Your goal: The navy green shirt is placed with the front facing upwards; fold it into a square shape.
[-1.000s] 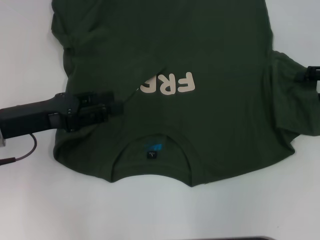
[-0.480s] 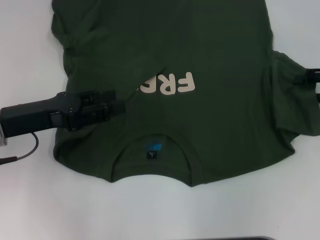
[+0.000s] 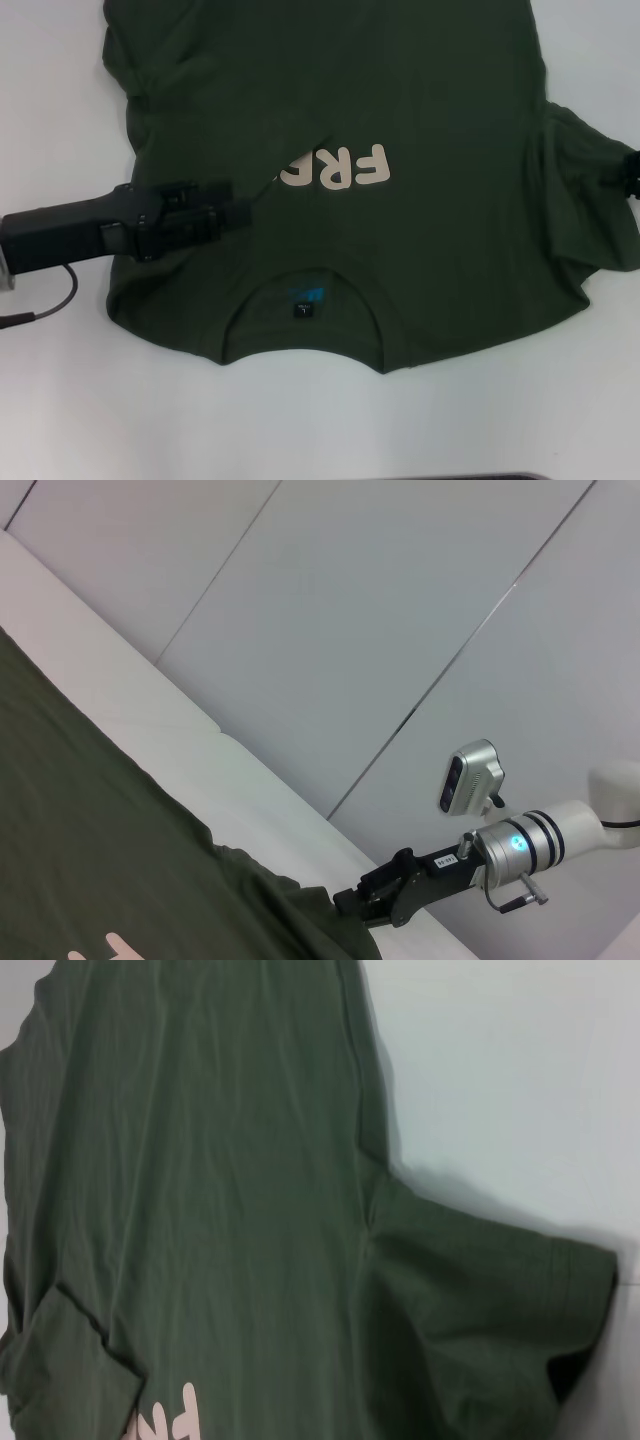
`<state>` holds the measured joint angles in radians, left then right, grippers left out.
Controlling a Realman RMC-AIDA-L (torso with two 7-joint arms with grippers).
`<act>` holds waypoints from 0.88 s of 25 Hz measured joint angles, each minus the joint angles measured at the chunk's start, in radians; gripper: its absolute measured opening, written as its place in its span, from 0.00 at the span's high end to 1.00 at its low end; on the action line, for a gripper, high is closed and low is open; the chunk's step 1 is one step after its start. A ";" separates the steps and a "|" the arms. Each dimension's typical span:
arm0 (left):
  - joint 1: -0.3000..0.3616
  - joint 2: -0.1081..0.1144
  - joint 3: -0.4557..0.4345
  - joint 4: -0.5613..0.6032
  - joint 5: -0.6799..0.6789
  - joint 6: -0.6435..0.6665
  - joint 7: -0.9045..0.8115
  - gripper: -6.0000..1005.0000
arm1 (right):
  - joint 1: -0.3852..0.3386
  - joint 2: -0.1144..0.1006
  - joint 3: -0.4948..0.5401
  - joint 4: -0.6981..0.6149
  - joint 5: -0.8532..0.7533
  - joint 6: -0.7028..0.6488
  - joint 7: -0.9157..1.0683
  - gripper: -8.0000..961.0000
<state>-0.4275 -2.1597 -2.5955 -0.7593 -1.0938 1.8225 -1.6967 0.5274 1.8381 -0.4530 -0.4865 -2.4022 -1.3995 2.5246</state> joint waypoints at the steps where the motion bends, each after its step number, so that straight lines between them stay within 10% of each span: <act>1: -0.001 0.000 0.000 0.000 0.000 0.000 0.000 0.42 | -0.002 -0.001 0.000 -0.007 0.000 -0.006 0.000 0.48; 14: -0.008 0.000 0.000 0.000 -0.001 0.000 0.000 0.42 | -0.030 0.001 -0.002 -0.043 0.000 -0.026 0.000 0.99; 22: -0.008 0.000 0.000 0.000 -0.002 0.000 0.000 0.42 | -0.040 -0.003 0.015 -0.098 0.005 -0.072 0.017 0.99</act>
<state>-0.4353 -2.1597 -2.5956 -0.7593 -1.0953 1.8223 -1.6965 0.4873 1.8350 -0.4384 -0.5841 -2.3968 -1.4719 2.5420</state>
